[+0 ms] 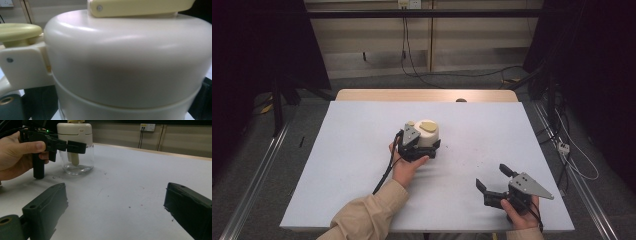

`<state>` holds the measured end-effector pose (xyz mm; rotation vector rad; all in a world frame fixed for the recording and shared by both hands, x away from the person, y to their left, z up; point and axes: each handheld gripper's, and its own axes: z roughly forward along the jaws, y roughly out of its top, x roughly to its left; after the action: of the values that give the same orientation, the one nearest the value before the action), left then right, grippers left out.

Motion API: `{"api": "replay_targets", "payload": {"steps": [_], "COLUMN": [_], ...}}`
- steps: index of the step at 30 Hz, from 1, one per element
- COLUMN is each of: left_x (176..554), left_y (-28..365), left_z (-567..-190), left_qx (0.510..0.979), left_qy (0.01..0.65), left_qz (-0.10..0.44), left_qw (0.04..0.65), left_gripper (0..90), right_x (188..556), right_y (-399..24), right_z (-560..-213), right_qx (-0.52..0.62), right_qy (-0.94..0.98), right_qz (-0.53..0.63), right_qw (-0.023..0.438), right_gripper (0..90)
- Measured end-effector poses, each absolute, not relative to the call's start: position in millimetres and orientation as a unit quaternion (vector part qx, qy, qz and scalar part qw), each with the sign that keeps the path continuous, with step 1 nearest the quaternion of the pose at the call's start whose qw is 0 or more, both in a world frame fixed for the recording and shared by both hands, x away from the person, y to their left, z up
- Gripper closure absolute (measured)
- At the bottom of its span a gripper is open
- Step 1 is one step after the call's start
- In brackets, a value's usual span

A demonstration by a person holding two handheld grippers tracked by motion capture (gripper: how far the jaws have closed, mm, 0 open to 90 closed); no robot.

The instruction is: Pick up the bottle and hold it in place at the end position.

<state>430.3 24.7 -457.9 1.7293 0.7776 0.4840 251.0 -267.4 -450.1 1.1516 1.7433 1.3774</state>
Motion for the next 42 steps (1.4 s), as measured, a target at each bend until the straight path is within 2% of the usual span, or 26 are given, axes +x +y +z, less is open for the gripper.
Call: {"api": "replay_targets", "payload": {"steps": [34,42], "left_x": [426.3,430.5], "left_y": [21.6,23.0], "left_z": [-459.0,-459.3], "left_qx": [0.744,0.728], "left_qy": [0.307,0.318], "left_qz": [0.224,0.222], "left_qw": [0.55,0.565], "left_gripper": [5.1,5.3], "right_x": [266.3,266.4], "right_y": [-262.0,-261.9], "right_z": [-451.5,-451.5], "right_qx": [0.44,0.438], "right_qy": [0.671,0.671], "right_qz": [0.517,0.52], "right_qw": [0.297,0.296], "right_gripper": [4.4,4.5]}}
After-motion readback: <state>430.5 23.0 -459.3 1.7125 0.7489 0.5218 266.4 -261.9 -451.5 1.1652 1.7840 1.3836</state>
